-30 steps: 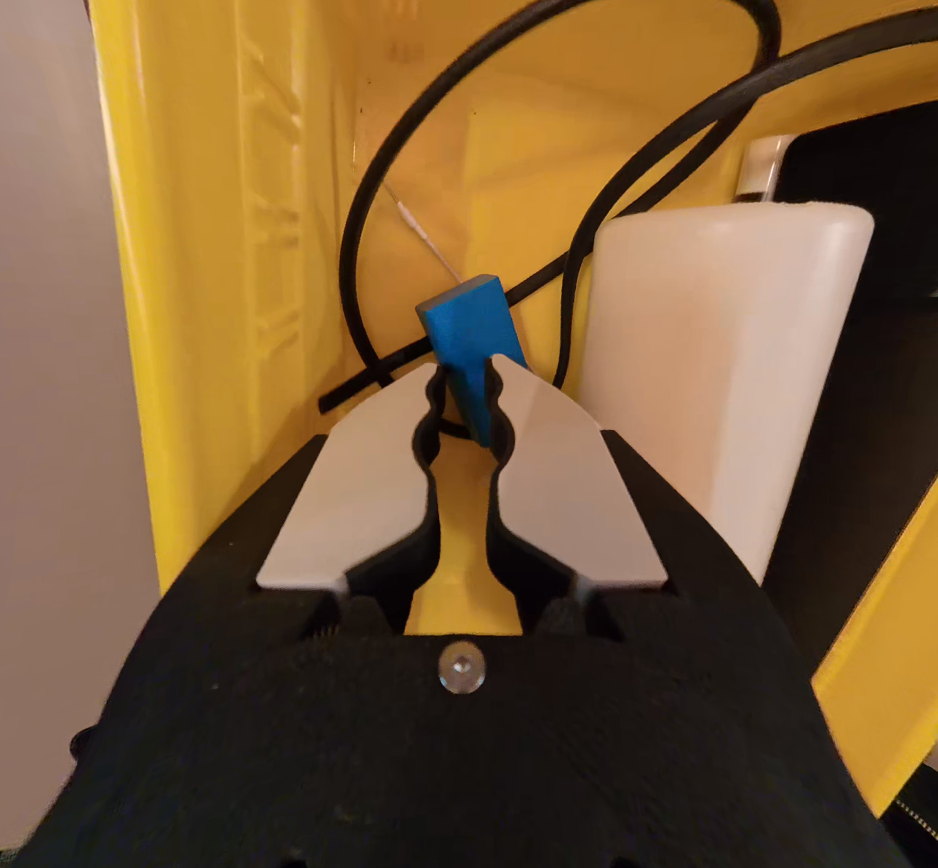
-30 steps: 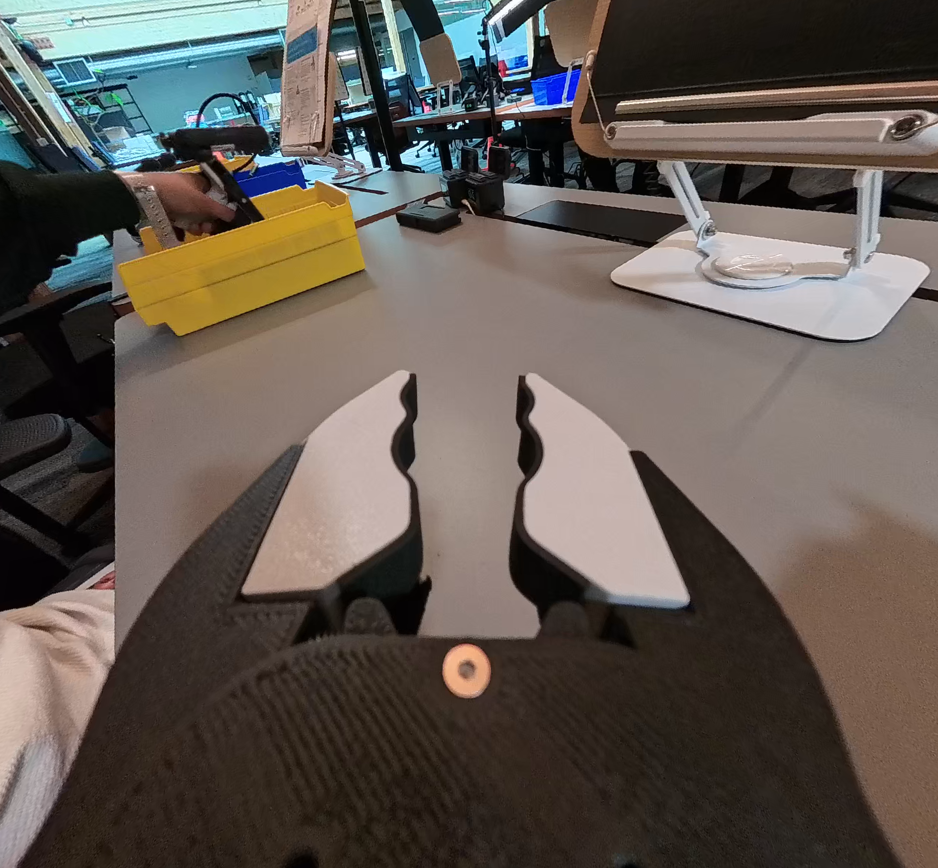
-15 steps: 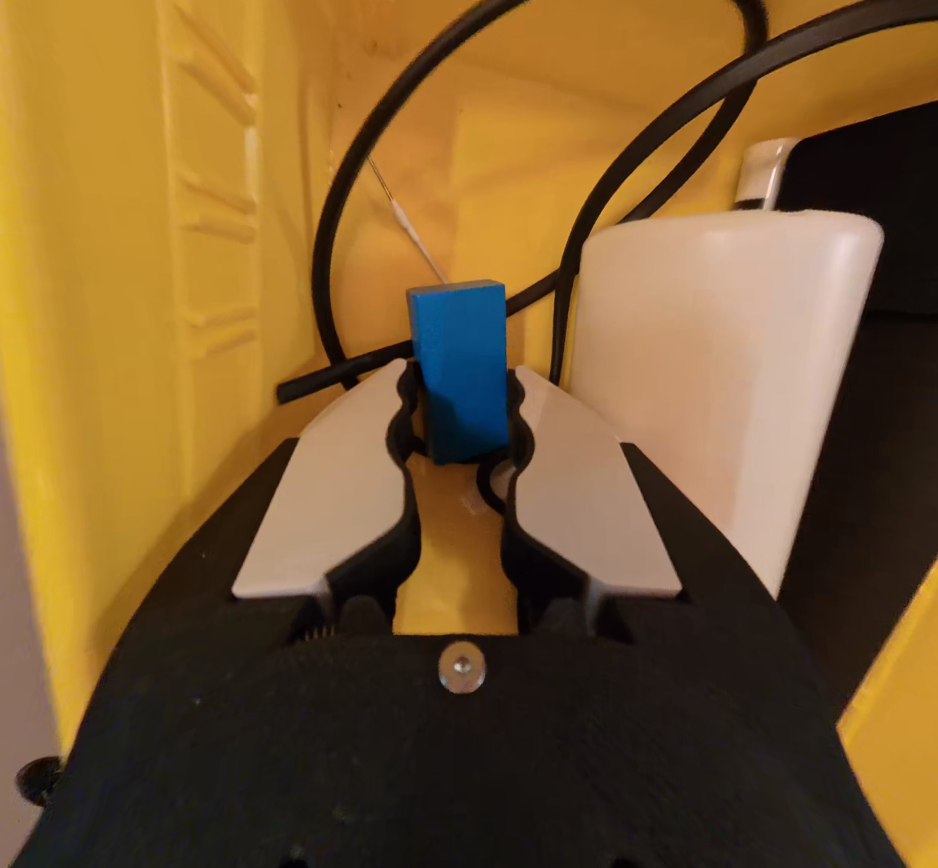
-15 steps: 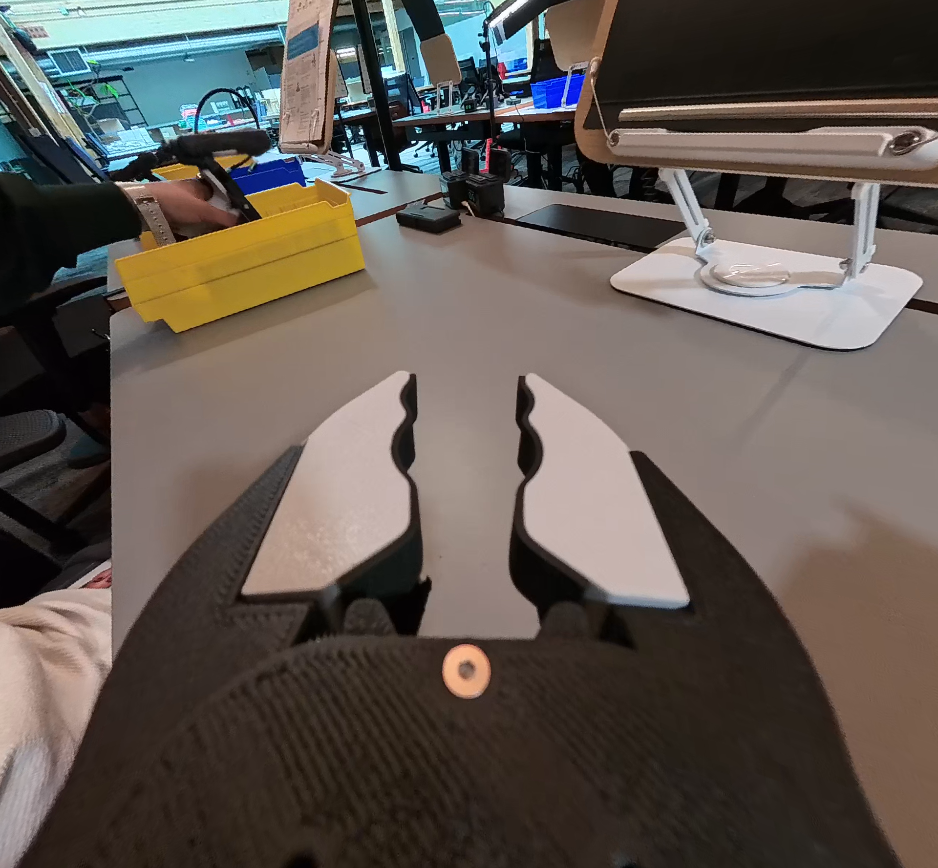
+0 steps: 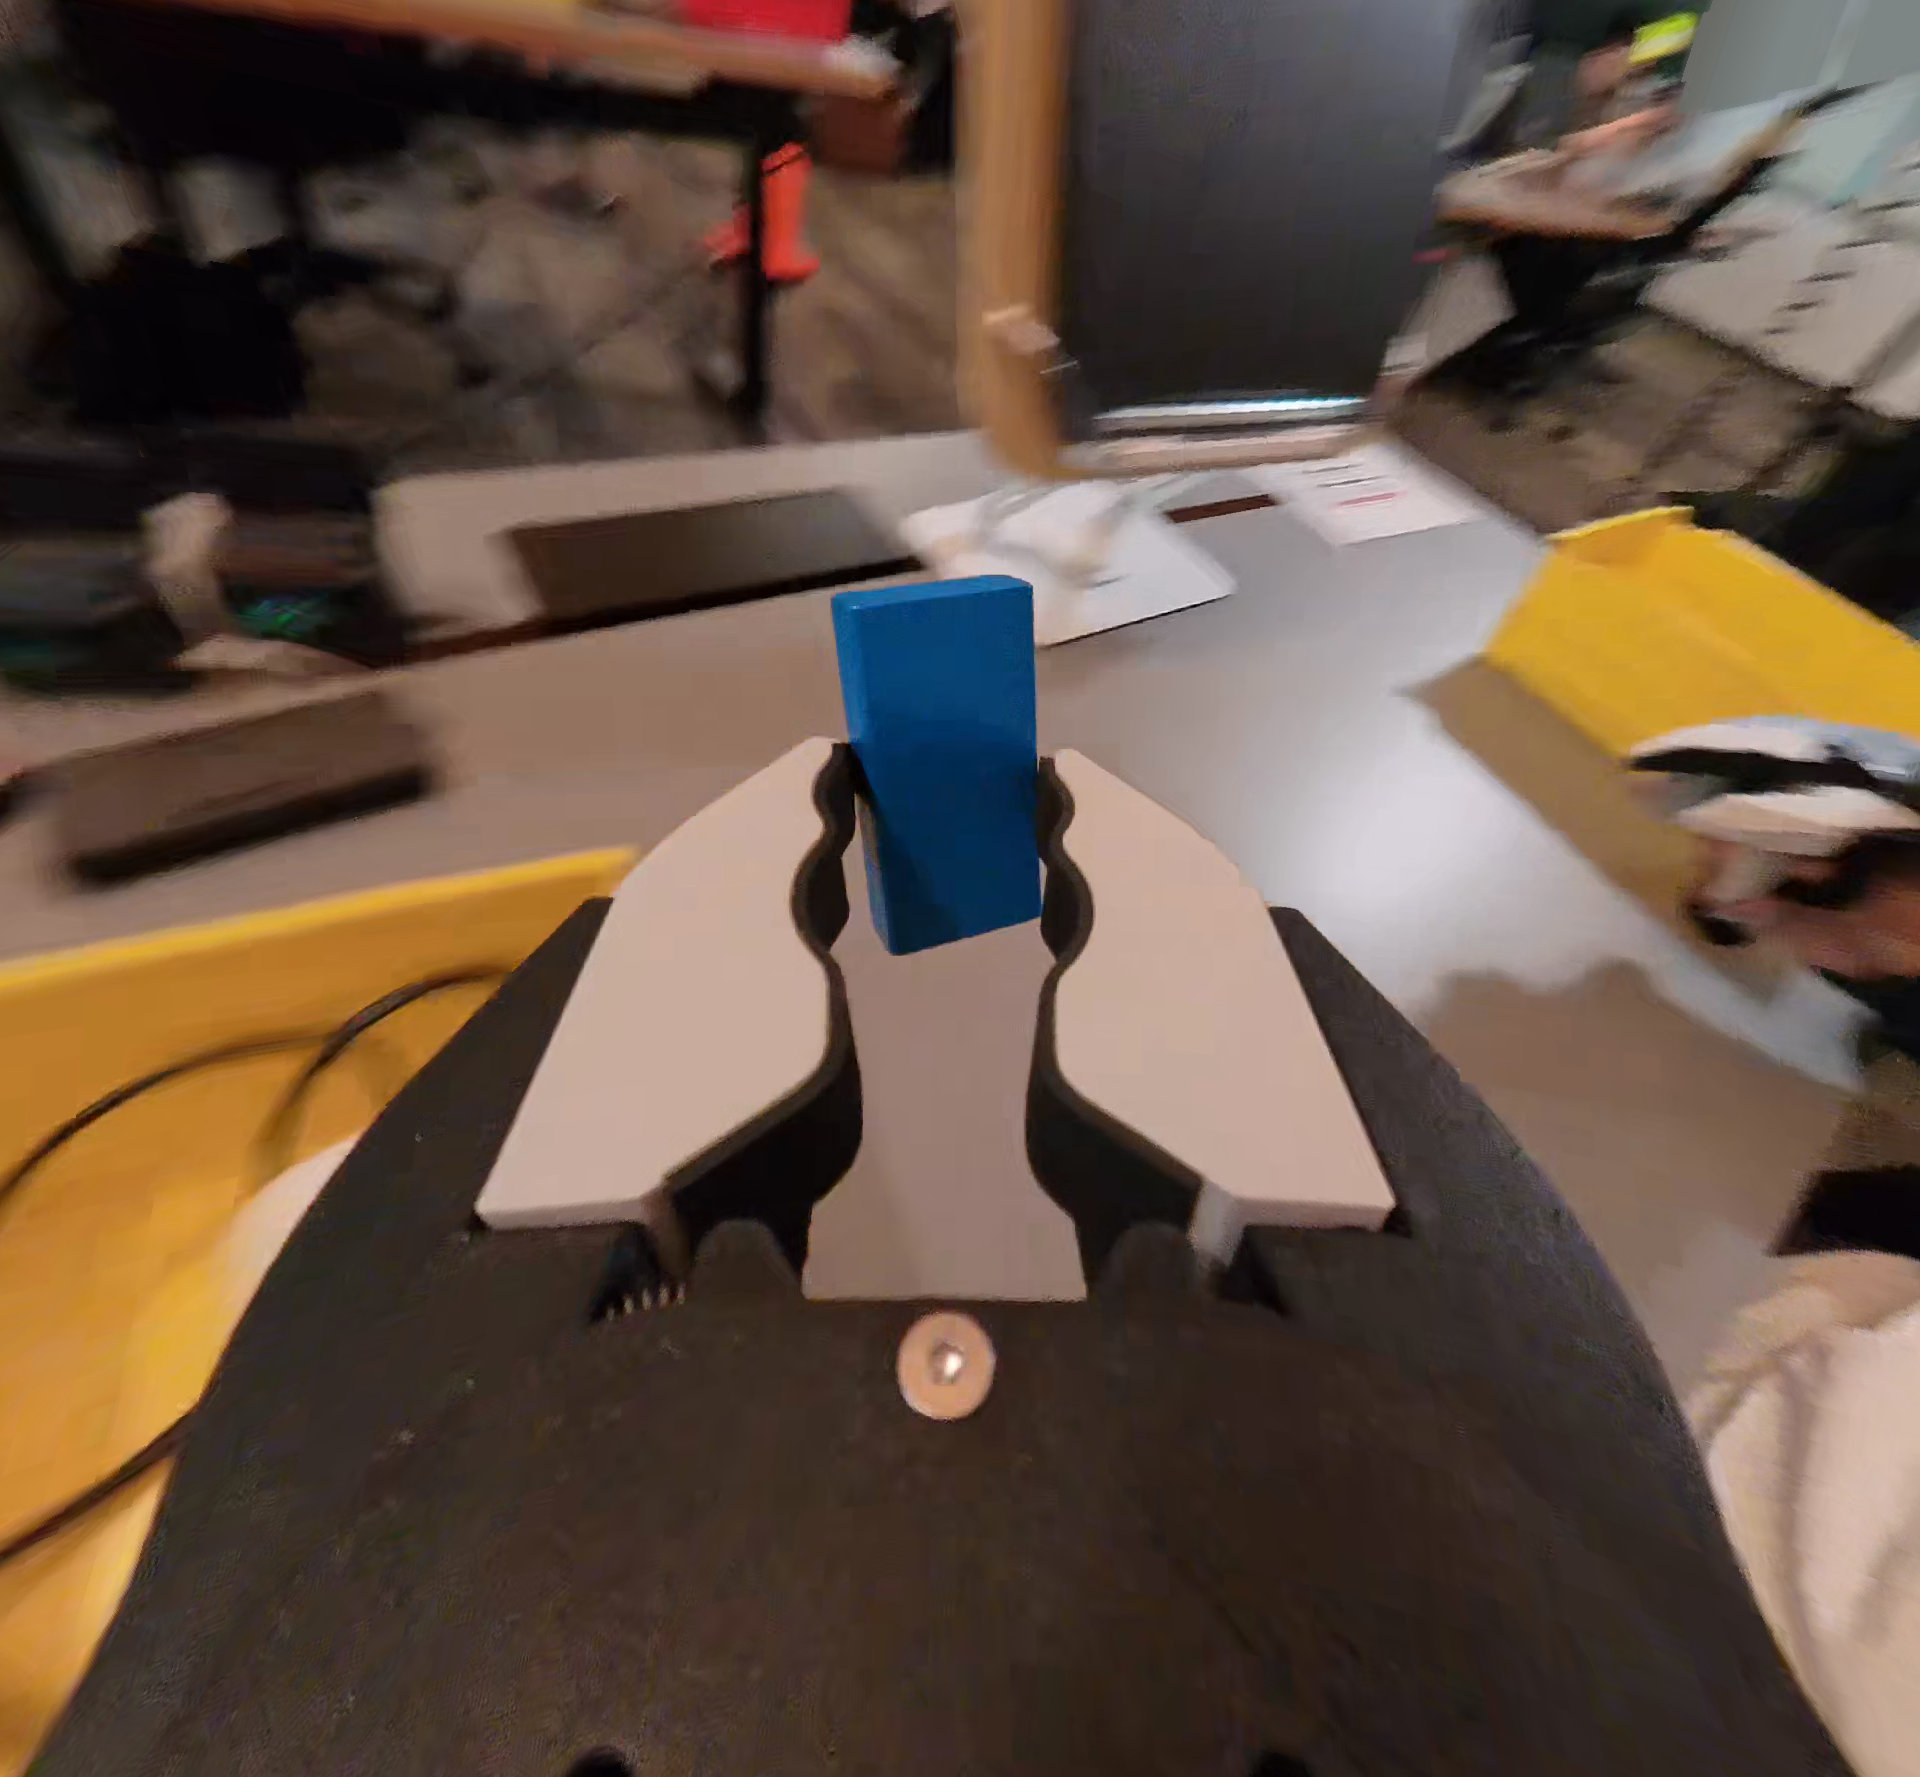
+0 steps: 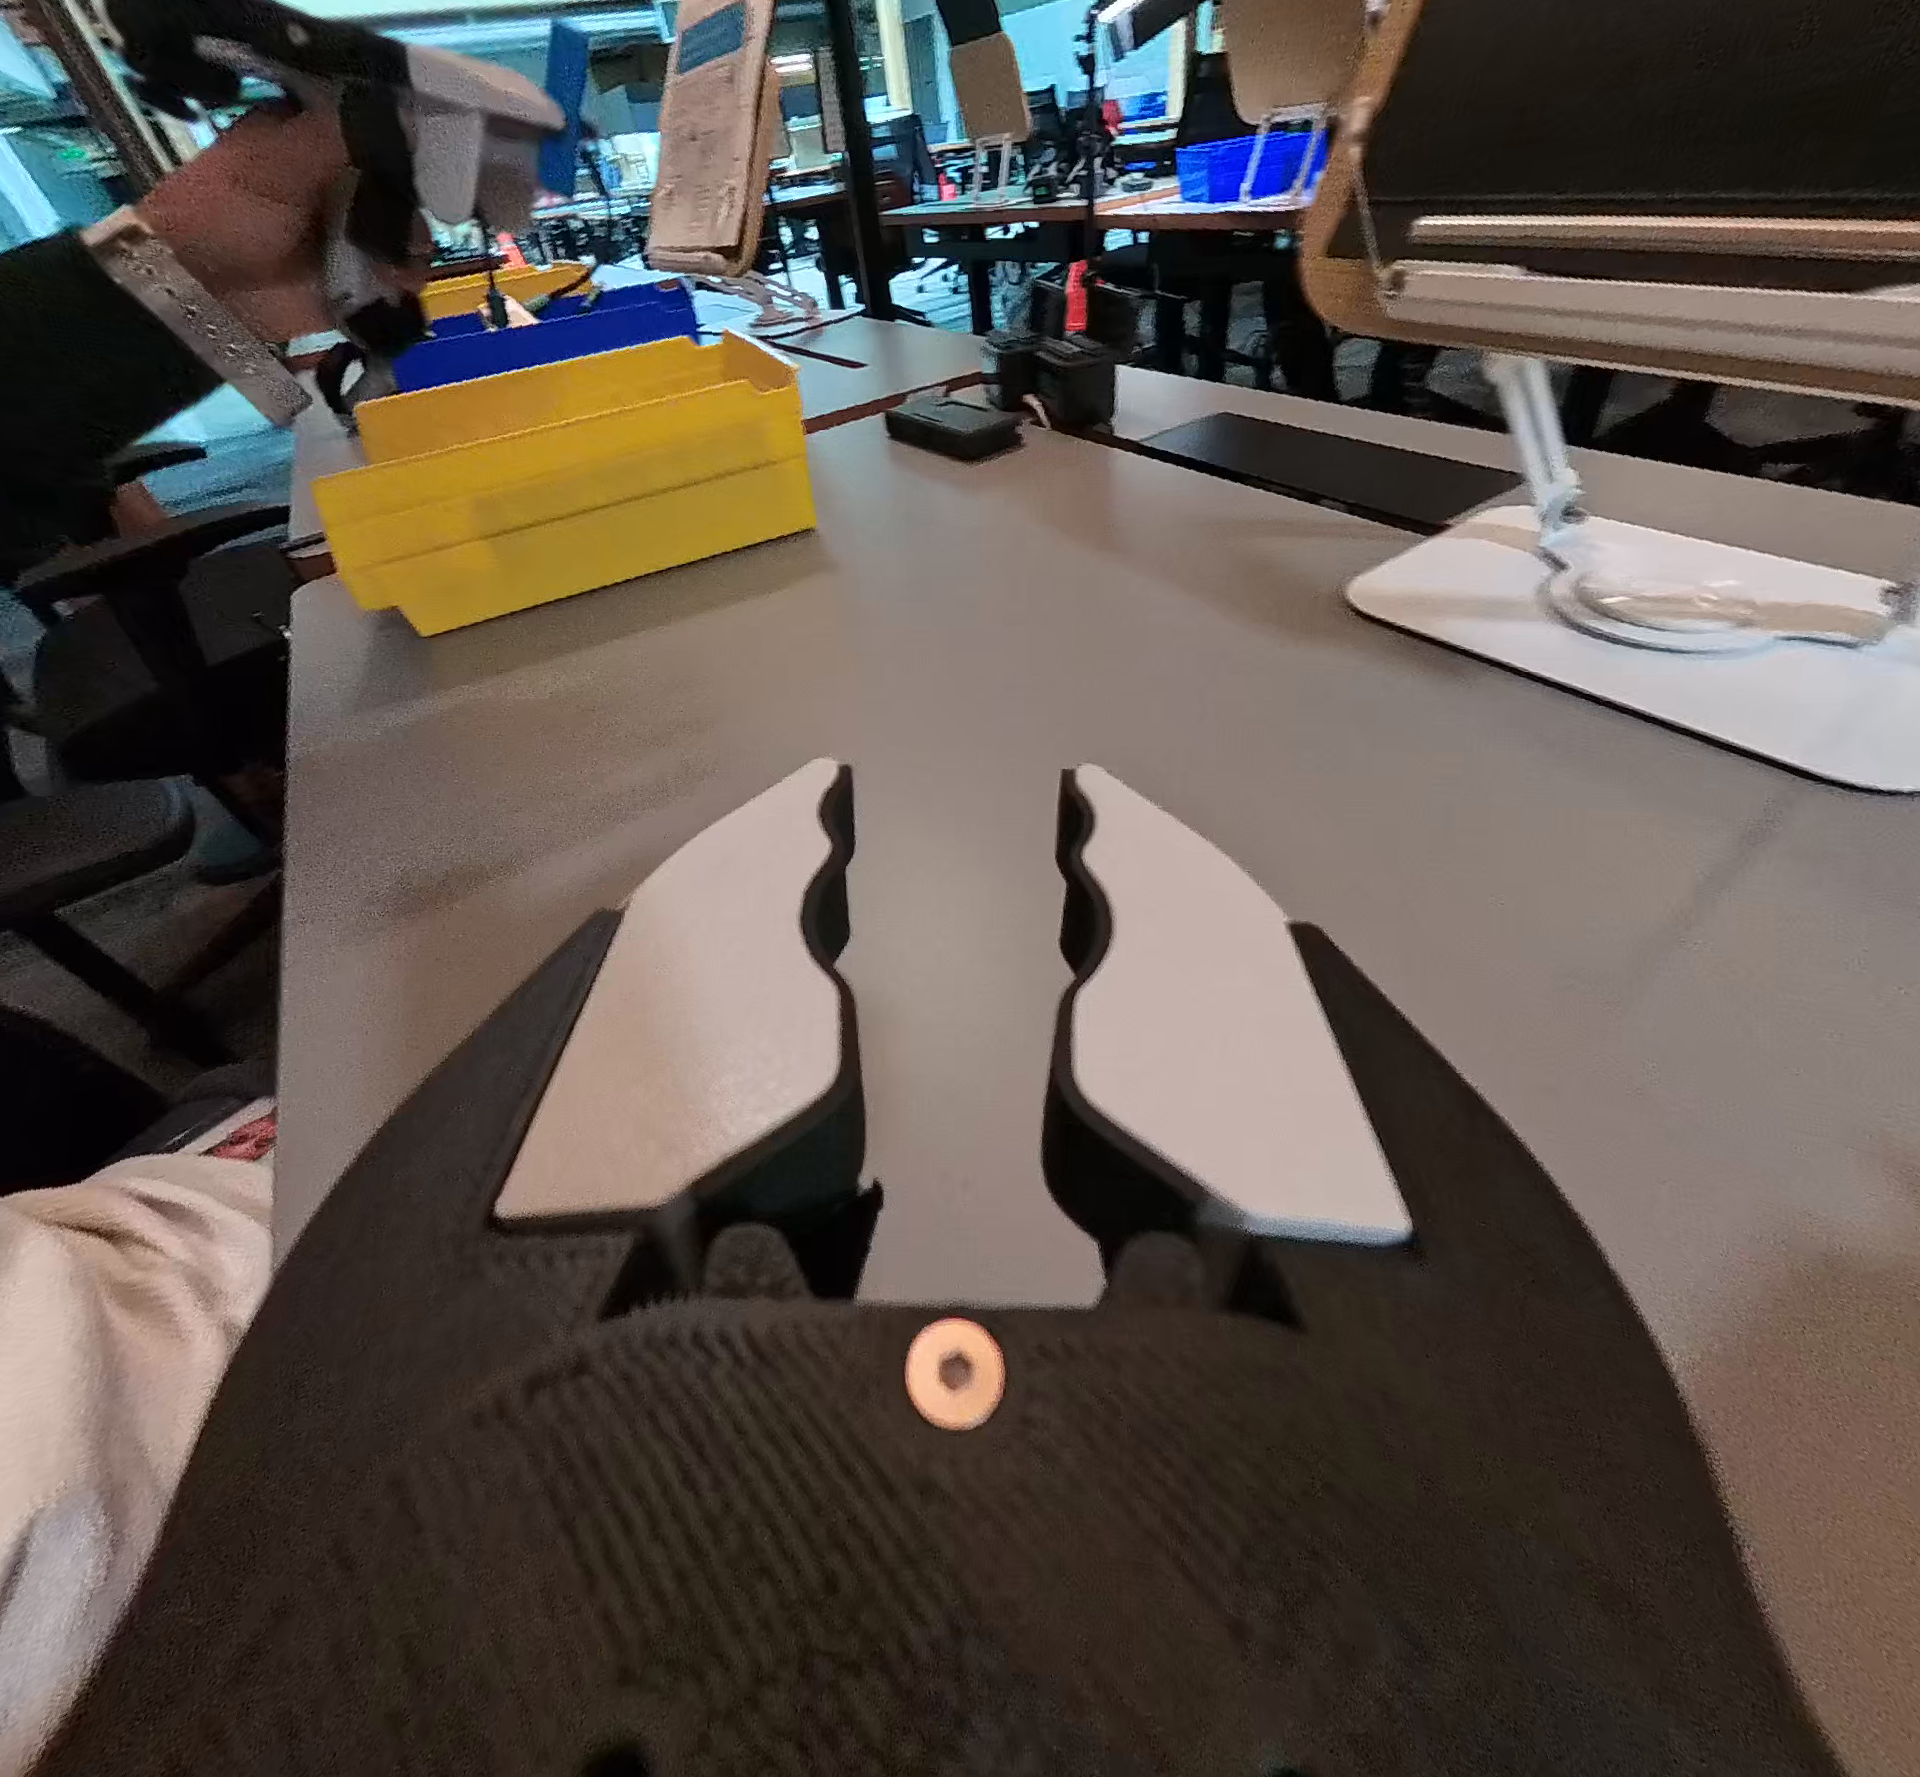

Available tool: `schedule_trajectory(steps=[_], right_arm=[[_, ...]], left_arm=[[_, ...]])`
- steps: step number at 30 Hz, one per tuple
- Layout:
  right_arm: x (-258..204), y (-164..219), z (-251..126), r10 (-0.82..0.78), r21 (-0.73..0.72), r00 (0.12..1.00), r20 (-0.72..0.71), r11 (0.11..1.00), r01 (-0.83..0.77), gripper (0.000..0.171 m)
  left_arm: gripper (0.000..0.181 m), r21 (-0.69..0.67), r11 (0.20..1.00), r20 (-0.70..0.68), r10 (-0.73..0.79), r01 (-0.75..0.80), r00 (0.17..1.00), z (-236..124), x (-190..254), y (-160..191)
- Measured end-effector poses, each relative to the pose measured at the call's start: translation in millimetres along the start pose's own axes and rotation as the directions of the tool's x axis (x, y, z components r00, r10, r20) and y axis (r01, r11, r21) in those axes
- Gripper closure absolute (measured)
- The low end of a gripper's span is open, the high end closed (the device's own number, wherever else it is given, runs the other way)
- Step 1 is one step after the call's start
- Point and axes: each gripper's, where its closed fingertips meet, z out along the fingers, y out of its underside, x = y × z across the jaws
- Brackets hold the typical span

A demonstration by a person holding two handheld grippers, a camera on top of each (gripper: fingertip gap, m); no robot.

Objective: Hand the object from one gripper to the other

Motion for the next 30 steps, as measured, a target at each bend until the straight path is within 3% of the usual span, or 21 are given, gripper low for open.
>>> schedule_trajectory(steps=[5, 11, 14, 17, 21, 23, 25, 28, 30], right_arm=[[-28.2, 0.1, 2.7, -0.022, 0.009, 0.997, 0.077, 1.0, 0.021, 0.133], [-47.4, -2.6, -0.3, 0.03, 0.038, 0.993, 0.112, 0.999, -0.034, 0.137], [-46.2, -3.1, -3.8, 0.06, 0.049, 0.996, 0.063, 0.997, -0.063, 0.136], [-51.3, -7.9, -8.5, 0.075, 0.083, 0.996, 0.057, 0.993, -0.079, 0.131], [-59.7, -8.5, -10.8, 0.058, 0.097, 0.997, 0.048, 0.993, -0.062, 0.131], [-61.2, -10.4, -13.2, 0.059, 0.115, 0.997, 0.042, 0.991, -0.063, 0.135], [-60.3, -9.3, -15.9, 0.053, 0.109, 0.998, 0.034, 0.992, -0.057, 0.153], [-60.9, -10.4, -21.3, 0.047, 0.101, 0.998, 0.052, 0.994, -0.052, 0.154], [-57.7, -17.3, -28.7, 0.022, 0.139, 0.998, 0.051, 0.99, -0.029, 0.155]], left_arm=[[0.148, 0.112, 0.991, -0.243, 0.104, -0.078, 0.965, 56.8, 135.3, 21.8], [0.148, 0.072, 0.981, -0.337, 0.195, -0.181, 0.921, 121.4, 248.8, 106.5], [0.148, 0.096, 0.973, -0.334, 0.232, -0.211, 0.914, 136.3, 286.9, 129.4], [0.148, 0.097, 0.955, -0.321, 0.296, -0.28, 0.9, 144.9, 308.7, 138.1], [0.148, 0.097, 0.965, -0.378, 0.263, -0.245, 0.888, 148.3, 332.6, 144.9], [0.148, 0.089, 0.962, -0.398, 0.271, -0.257, 0.876, 149.2, 342.0, 152.5], [0.148, 0.103, 0.958, -0.411, 0.287, -0.268, 0.865, 148.1, 348.7, 155.5], [0.148, 0.128, 0.965, -0.461, 0.263, -0.23, 0.848, 144.8, 354.4, 154.0], [0.126, 0.168, 0.974, -0.509, 0.219, -0.153, 0.832, 140.0, 356.0, 146.4]])
